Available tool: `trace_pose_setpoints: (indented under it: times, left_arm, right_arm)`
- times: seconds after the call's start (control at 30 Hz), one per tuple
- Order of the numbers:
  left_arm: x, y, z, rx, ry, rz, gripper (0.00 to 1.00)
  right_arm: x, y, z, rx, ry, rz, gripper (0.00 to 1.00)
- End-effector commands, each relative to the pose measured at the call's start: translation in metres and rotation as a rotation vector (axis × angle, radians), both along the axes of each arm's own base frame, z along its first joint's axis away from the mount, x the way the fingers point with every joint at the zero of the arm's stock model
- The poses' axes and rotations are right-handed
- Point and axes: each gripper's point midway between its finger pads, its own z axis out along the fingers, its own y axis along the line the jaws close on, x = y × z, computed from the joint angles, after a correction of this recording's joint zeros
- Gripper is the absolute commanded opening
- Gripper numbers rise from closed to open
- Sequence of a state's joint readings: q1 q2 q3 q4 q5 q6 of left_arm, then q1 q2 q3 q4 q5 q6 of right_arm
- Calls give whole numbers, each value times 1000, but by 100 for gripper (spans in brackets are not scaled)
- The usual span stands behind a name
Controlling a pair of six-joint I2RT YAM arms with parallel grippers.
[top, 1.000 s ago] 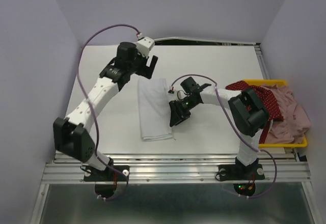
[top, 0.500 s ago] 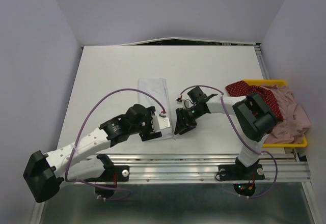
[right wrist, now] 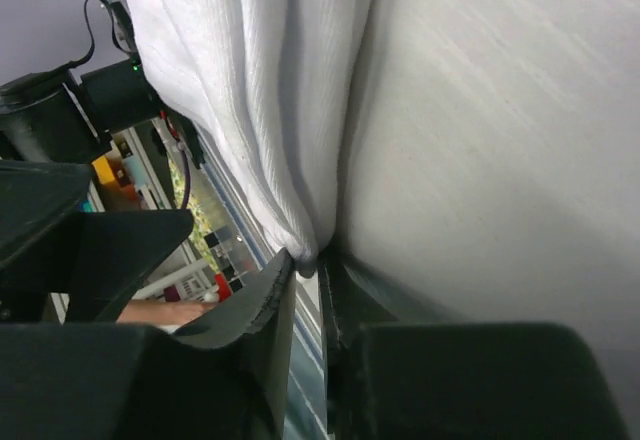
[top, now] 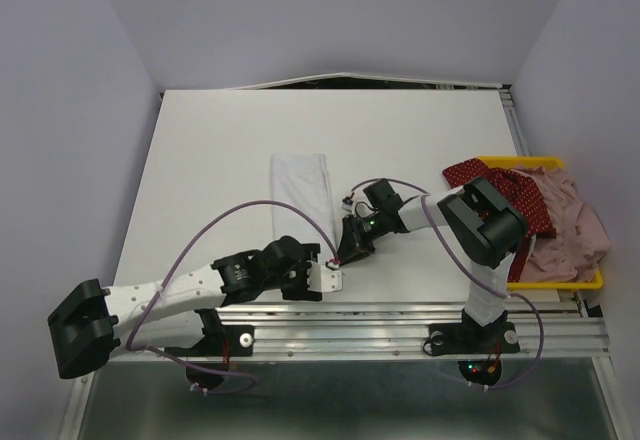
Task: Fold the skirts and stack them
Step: Fold the skirt
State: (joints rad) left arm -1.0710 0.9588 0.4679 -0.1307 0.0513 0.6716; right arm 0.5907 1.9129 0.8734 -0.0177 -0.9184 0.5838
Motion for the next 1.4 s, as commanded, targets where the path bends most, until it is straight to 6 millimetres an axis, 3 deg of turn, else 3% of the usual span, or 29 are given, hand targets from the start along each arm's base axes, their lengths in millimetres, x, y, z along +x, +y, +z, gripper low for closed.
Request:
trace_pose_setpoints:
  times: [0.0, 0.07, 0.27, 0.43, 0.67, 0.8, 0.97, 1.07, 1.1, 1.13, 1.17, 1.2, 1.3, 1.37]
  left_arm:
    - [8, -8, -5, 19, -39, -8, 80]
    - [8, -10, -6, 23, -27, -8, 79]
    - [5, -11, -21, 55, 13, -13, 73]
    - [19, -4, -27, 62, -37, 78, 66]
    - [33, -2, -31, 56, -99, 141, 65]
    - [34, -2, -42, 88, -91, 138, 59]
    - [40, 3, -50, 118, -94, 181, 45]
    - [43, 2, -43, 103, -97, 195, 22]
    - [44, 1, -40, 101, -97, 193, 20]
    - [43, -1, -37, 96, -89, 175, 17]
    - [41, -2, -35, 99, -85, 156, 15]
    - [39, -4, -30, 91, -81, 138, 11]
    - [20, -6, -21, 122, -6, 39, 11]
    - [8, -10, -19, 115, 43, -21, 11]
  right_arm:
    - [6, 10, 4, 39, -25, -6, 9]
    - [10, 14, 14, 60, -22, -11, 1]
    - [15, 25, 44, 119, 28, -27, 1]
    - [24, 23, 60, 149, 122, -84, 1]
    - [26, 23, 69, 174, 193, -111, 1]
    - [34, 20, 74, 196, 213, -140, 1]
    - [34, 17, 76, 202, 219, -145, 1]
    - [31, 15, 73, 205, 200, -129, 1]
    - [31, 15, 71, 205, 196, -126, 4]
    - [29, 14, 69, 206, 187, -115, 15]
    - [28, 14, 69, 210, 175, -102, 26]
    - [30, 14, 70, 210, 155, -93, 47]
    - [46, -2, 64, 161, 30, -62, 68]
    - [65, -11, 59, 97, -63, -56, 72]
